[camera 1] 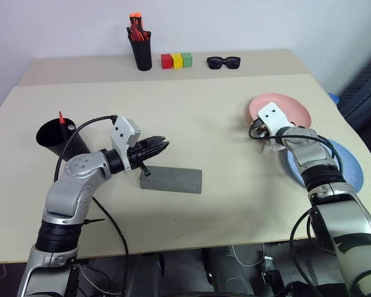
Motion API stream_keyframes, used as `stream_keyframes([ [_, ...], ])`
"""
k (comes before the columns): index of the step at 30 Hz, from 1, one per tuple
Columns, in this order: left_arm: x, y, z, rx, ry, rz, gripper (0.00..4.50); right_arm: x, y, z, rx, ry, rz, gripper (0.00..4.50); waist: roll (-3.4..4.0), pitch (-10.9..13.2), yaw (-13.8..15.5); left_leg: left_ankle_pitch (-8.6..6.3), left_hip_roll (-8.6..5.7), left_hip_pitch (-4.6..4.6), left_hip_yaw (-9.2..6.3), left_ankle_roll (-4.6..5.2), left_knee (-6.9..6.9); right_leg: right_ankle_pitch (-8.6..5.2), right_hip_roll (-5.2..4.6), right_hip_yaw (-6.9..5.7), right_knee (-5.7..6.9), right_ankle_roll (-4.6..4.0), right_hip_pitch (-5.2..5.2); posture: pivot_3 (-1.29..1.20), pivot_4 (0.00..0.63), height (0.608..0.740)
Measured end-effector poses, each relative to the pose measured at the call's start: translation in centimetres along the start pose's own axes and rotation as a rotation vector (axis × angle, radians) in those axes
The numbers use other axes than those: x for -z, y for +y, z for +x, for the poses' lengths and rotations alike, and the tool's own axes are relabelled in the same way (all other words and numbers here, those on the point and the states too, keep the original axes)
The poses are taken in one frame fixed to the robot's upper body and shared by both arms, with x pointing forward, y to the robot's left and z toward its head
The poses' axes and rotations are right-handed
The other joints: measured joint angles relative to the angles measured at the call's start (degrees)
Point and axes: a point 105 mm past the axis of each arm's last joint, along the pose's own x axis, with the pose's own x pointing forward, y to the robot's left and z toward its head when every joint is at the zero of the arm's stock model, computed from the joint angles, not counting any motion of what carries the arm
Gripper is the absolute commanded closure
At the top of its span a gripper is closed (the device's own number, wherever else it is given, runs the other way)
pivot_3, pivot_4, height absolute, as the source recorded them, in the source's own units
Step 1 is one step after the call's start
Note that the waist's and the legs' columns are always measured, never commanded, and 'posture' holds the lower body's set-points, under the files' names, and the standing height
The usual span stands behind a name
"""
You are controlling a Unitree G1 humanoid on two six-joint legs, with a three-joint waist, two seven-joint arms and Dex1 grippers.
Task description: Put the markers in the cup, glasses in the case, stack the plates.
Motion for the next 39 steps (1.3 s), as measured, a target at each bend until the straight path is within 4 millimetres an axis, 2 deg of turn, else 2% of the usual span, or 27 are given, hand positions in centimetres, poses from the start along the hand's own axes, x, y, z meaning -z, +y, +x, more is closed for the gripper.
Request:
stream_keyframes([
  [3, -0.2, 0.0, -0.1, -0.015, -0.006, 0.005, 3.72, -1.1, -0.3, -0.5, 0.005, -0.056, -0.053, 4.47, 0.01, 0.01, -0.13, 0.00, 0.00, 0.00, -0.01, 0.00, -0.01, 0.00, 0.01, 0.00, 0.00, 0.00, -0.01, 0.00, 0.150, 0.740],
  [6, -0.2, 0.2, -0.1, -0.037, -0.011, 0.004, 3.72, -2.8, -0.8, -2.5, 0.010, -0.147, -0.147, 4.47, 0.06, 0.03, 0.01, 0.00, 0.00, -0.01, -0.02, 0.00, -0.03, -0.02, 0.00, -0.01, 0.01, 0.03, -0.02, 0.00, 0.150, 0.740],
  [8, -0.3, 0.3, 0.0, -0.043, -0.014, 0.003, 3.72, -3.3, -1.7, -4.7, 0.024, -0.185, -0.169, 4.47, 0.06, 0.04, 0.39, 0.00, 0.00, -0.02, -0.03, 0.00, -0.01, -0.02, 0.00, -0.02, 0.00, 0.03, -0.01, 0.00, 0.150, 0.740],
  [12, 0.0, 0.7, 0.0, -0.053, -0.006, -0.010, 3.72, -1.7, -3.6, -10.3, 0.033, -0.139, -0.189, 4.47, 0.08, 0.03, 1.69, -0.01, -0.01, -0.04, -0.02, 0.01, 0.03, -0.05, -0.02, -0.04, -0.03, 0.03, 0.04, 0.00, 0.150, 0.740],
  [17, 0.6, 0.8, 0.3, -0.032, 0.010, -0.031, 3.72, 0.8, -2.5, -14.7, -0.037, -0.044, -0.157, 4.47, 0.07, 0.02, 1.13, -0.01, 0.00, 0.04, 0.07, 0.01, 0.15, -0.10, -0.01, 0.01, -0.02, -0.10, 0.11, 0.00, 0.150, 0.740],
  [20, 0.9, 0.3, 0.8, 0.007, 0.014, -0.040, 3.72, 3.1, -1.5, -16.3, -0.078, 0.038, -0.119, 3.51, 0.08, 0.01, 1.35, -0.01, 0.00, 0.04, 0.08, 0.02, 0.27, -0.15, 0.00, 0.02, 0.00, -0.19, 0.16, 0.00, 0.150, 0.740],
  [21, 1.0, 0.3, 1.0, 0.017, 0.016, -0.045, 3.72, 3.7, -1.0, -16.7, -0.096, 0.061, -0.101, 3.03, 0.08, 0.01, 1.29, -0.01, 0.00, 0.02, 0.10, 0.02, 0.35, -0.15, -0.01, 0.03, 0.00, -0.19, 0.17, 0.00, 0.150, 0.740],
  [24, 0.7, 0.1, 1.4, 0.043, 0.000, -0.038, 3.72, 3.7, -0.1, -16.4, -0.108, 0.037, -0.093, 1.60, 0.07, 0.01, 0.99, -0.01, 0.00, 0.05, 0.18, 0.02, 0.42, -0.11, -0.01, 0.09, -0.01, -0.14, 0.17, 0.00, 0.150, 0.740],
  [29, 0.6, -0.2, 1.3, 0.055, -0.001, -0.026, 3.72, 0.9, 2.4, -13.7, -0.140, -0.112, -0.116, 1.60, 0.07, 0.01, 0.72, -0.01, 0.02, 0.05, 0.16, 0.01, 0.35, -0.10, 0.02, 0.09, -0.02, -0.17, 0.16, 0.00, 0.150, 0.740],
  [31, 0.7, -0.4, 0.9, 0.050, 0.005, -0.014, 3.72, 1.2, 2.9, -11.8, -0.133, -0.113, -0.125, 1.60, 0.05, 0.01, 0.85, -0.01, 0.01, 0.00, 0.17, 0.01, 0.35, -0.07, -0.01, 0.09, -0.06, -0.22, 0.15, 0.00, 0.150, 0.740],
  [35, 1.4, -0.4, -0.1, 0.012, 0.026, -0.011, 3.72, 3.1, 2.6, -8.4, -0.084, -0.060, -0.129, 1.60, 0.06, 0.02, 1.27, -0.02, 0.01, -0.01, 0.16, 0.02, 0.32, -0.08, -0.02, 0.09, -0.05, -0.21, 0.13, 0.00, 0.150, 0.740],
  [38, 1.7, -0.6, -0.7, -0.007, 0.043, -0.008, 3.72, 3.8, 2.3, -7.0, -0.057, -0.043, -0.128, 2.45, 0.07, 0.02, 1.37, -0.02, 0.00, -0.02, 0.16, 0.03, 0.32, -0.08, -0.02, 0.09, -0.05, -0.20, 0.13, 0.00, 0.150, 0.740],
  [39, 1.8, -0.6, -1.0, -0.017, 0.048, -0.007, 3.72, 4.0, 2.0, -6.7, -0.043, -0.039, -0.134, 2.92, 0.07, 0.02, 1.30, -0.02, 0.00, -0.01, 0.16, 0.03, 0.32, -0.08, -0.02, 0.09, -0.05, -0.20, 0.14, 0.00, 0.150, 0.740],
])
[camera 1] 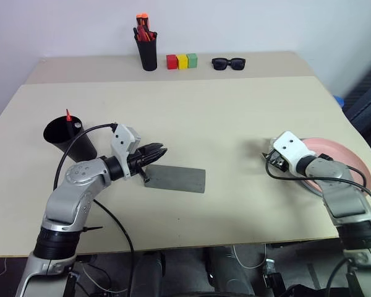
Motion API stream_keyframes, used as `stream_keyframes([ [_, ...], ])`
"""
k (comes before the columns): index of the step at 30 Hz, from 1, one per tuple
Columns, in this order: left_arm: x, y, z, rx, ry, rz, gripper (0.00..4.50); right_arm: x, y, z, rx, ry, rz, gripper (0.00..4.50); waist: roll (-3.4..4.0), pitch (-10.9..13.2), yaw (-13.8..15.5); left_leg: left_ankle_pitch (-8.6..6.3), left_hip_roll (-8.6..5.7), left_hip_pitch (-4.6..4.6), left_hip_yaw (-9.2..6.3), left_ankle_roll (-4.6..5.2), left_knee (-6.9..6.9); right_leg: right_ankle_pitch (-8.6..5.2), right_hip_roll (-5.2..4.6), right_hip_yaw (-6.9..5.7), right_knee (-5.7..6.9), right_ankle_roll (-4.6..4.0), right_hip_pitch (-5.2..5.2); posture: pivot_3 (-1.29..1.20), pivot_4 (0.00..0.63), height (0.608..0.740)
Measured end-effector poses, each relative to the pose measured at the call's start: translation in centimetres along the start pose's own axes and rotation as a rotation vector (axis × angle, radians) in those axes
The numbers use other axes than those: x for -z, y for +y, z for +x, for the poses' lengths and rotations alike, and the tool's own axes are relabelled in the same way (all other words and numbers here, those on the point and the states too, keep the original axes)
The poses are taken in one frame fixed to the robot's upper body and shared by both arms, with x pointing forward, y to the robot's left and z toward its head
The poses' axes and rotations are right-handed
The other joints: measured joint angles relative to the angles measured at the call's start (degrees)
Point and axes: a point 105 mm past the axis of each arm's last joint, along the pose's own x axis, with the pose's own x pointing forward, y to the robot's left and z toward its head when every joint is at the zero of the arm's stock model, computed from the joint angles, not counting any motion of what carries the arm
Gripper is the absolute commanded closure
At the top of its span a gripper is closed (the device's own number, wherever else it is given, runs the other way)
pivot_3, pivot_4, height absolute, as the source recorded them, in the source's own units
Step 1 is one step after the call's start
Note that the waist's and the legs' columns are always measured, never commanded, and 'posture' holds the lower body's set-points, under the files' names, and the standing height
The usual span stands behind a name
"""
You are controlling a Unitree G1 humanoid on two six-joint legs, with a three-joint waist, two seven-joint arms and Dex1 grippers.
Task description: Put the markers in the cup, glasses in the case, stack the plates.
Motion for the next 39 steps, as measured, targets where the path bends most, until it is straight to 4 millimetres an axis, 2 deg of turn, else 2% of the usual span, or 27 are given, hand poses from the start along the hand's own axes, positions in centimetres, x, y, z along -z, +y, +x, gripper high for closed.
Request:
stream_keyframes([
  [3, 0.3, 0.0, -0.8, -0.033, 0.006, -0.003, 3.72, 0.6, -0.5, 0.2, 0.024, 0.018, -0.014, 4.46, 0.00, 0.00, -0.01, 0.00, 0.00, 0.00, 0.00, 0.00, 0.00, 0.00, 0.00, 0.00, 0.01, 0.00, 0.00, 0.00, 0.150, 0.740],
  [6, 0.6, -0.3, -1.4, -0.044, 0.017, -0.012, 3.72, 0.2, -1.0, -0.5, 0.040, 0.011, -0.043, 4.46, 0.02, 0.01, -0.02, 0.00, 0.00, 0.01, 0.00, 0.00, 0.00, 0.00, 0.00, 0.00, 0.02, 0.00, -0.01, 0.00, 0.150, 0.740],
  [9, 0.5, -0.3, -1.7, -0.055, 0.014, -0.013, 3.72, -1.0, -2.3, -2.0, 0.080, -0.003, -0.075, 4.46, 0.03, 0.01, 0.04, 0.00, 0.00, 0.00, 0.00, 0.01, 0.02, -0.01, 0.00, 0.00, 0.02, 0.00, -0.01, 0.00, 0.150, 0.740],
  [12, 0.4, 0.2, -2.3, -0.074, 0.023, -0.010, 3.72, -1.8, -4.5, -4.5, 0.143, 0.002, -0.086, 4.46, 0.02, 0.01, 0.10, -0.01, 0.00, 0.00, -0.01, 0.01, 0.02, -0.02, 0.00, 0.00, 0.01, 0.00, 0.00, 0.00, 0.150, 0.740],
  [14, 0.6, 0.1, -2.7, -0.069, 0.039, -0.009, 3.72, -1.5, -5.8, -6.6, 0.179, 0.027, -0.042, 4.46, 0.02, 0.01, 0.16, -0.01, 0.00, -0.01, -0.01, 0.02, 0.01, -0.03, 0.00, 0.00, 0.00, 0.00, 0.01, 0.00, 0.150, 0.740],
  [17, 1.2, 0.0, -3.0, -0.060, 0.063, -0.016, 3.72, 0.0, -6.5, -8.7, 0.170, 0.097, 0.019, 3.53, 0.01, 0.00, 0.10, -0.02, 0.00, 0.01, 0.00, 0.03, 0.02, -0.03, 0.00, 0.00, -0.01, -0.01, 0.02, 0.00, 0.150, 0.740],
  [20, 1.5, 0.0, -3.2, -0.061, 0.072, -0.023, 3.72, 1.7, -5.9, -9.5, 0.134, 0.153, 0.048, 2.19, 0.01, 0.00, -0.21, -0.02, 0.01, 0.04, 0.03, 0.03, 0.04, -0.03, 0.00, 0.01, -0.01, -0.02, 0.02, 0.00, 0.150, 0.740],
  [23, 1.8, 0.0, -3.4, -0.067, 0.076, -0.028, 3.72, 1.7, -5.6, -9.3, 0.117, 0.148, 0.045, 0.58, 0.07, -0.01, -0.48, -0.02, 0.02, 0.07, 0.06, 0.03, 0.05, -0.03, 0.00, 0.03, 0.02, -0.02, 0.01, 0.00, 0.150, 0.740],
  [28, 2.9, 0.2, -5.0, -0.148, 0.099, -0.052, 3.72, -2.3, -5.6, -7.6, 0.094, -0.041, 0.035, 0.58, 0.03, 0.00, -1.36, -0.02, 0.03, 0.06, 0.05, 0.04, 0.02, -0.01, 0.01, 0.03, 0.01, -0.04, 0.00, 0.00, 0.150, 0.740],
  [31, 3.1, 0.5, -6.4, -0.219, 0.101, -0.051, 3.72, -4.5, -4.1, -6.5, 0.016, -0.178, 0.085, 0.58, 0.03, 0.00, -1.32, -0.03, 0.03, 0.04, 0.03, 0.05, 0.00, -0.02, 0.01, 0.03, 0.01, -0.03, 0.00, 0.00, 0.150, 0.740],
  [35, 3.8, 1.1, -8.8, -0.343, 0.116, -0.056, 3.72, -5.6, -2.0, -5.3, -0.111, -0.278, 0.173, 0.58, 0.02, 0.00, -1.11, -0.04, 0.02, 0.01, 0.03, 0.07, 0.02, -0.02, -0.01, 0.03, -0.02, -0.02, 0.01, 0.00, 0.150, 0.740],
  [39, 4.1, 1.3, -10.5, -0.416, 0.134, -0.047, 3.72, -6.3, -0.8, -4.5, -0.193, -0.326, 0.224, 0.58, 0.03, 0.01, -0.89, -0.04, 0.02, 0.02, 0.04, 0.06, 0.05, -0.02, -0.02, 0.03, -0.01, -0.04, 0.01, 0.00, 0.150, 0.740],
])
